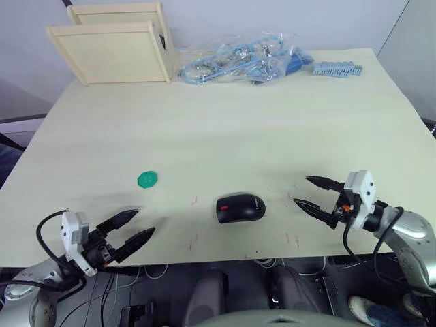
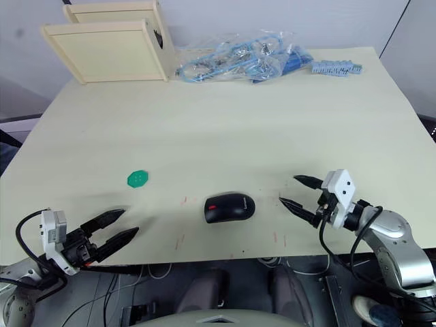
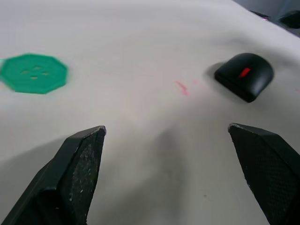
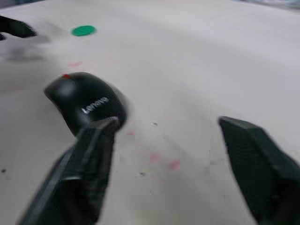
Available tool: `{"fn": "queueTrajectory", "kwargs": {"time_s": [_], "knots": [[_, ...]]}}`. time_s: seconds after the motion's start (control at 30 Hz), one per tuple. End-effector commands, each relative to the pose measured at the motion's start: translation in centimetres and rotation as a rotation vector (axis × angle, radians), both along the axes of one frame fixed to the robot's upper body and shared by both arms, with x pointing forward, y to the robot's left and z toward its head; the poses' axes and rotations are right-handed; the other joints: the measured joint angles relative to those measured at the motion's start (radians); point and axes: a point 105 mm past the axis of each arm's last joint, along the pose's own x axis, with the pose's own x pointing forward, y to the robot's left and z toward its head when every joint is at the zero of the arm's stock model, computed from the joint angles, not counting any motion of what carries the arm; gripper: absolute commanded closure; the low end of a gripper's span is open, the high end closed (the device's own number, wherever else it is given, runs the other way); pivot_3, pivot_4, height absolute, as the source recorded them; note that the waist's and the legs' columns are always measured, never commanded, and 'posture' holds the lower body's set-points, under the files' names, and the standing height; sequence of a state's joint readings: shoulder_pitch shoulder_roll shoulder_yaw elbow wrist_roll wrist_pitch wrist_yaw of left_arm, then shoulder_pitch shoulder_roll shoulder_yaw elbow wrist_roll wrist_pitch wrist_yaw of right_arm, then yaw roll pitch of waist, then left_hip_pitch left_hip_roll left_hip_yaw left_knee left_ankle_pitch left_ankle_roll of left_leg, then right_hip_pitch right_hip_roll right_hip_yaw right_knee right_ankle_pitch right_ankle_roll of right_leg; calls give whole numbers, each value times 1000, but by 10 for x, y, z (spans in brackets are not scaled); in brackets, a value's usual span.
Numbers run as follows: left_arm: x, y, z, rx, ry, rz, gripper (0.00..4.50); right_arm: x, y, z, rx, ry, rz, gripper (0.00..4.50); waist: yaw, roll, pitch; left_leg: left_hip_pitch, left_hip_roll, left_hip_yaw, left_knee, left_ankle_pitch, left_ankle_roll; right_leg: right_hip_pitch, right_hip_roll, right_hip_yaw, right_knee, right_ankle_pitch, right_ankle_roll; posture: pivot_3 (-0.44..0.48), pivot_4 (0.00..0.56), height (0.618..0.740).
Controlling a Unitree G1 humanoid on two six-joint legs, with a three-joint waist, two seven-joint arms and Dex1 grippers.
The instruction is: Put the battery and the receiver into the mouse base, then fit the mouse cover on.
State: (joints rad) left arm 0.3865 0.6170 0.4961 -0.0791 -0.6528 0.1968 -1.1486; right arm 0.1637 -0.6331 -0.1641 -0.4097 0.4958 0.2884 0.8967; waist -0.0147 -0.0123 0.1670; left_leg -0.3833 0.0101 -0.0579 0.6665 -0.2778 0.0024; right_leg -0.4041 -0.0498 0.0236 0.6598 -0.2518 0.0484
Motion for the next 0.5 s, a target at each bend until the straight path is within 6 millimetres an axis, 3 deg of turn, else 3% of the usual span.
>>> {"fn": "queueTrajectory", "kwargs": {"time_s": [0.03,0.5], "knots": [[-8,11,2,23,-8,89,0,-13,-28,14,-27,-46,-65,19,2,-1,0,0,0,0,0,0,0,0,0,0,-1,0,0,0,150,740],[-14,16,4,27,-15,135,0,-38,-53,-2,-44,-5,-144,19,2,-2,0,1,0,8,0,0,0,1,1,2,-1,-2,-3,0,150,740]]}}
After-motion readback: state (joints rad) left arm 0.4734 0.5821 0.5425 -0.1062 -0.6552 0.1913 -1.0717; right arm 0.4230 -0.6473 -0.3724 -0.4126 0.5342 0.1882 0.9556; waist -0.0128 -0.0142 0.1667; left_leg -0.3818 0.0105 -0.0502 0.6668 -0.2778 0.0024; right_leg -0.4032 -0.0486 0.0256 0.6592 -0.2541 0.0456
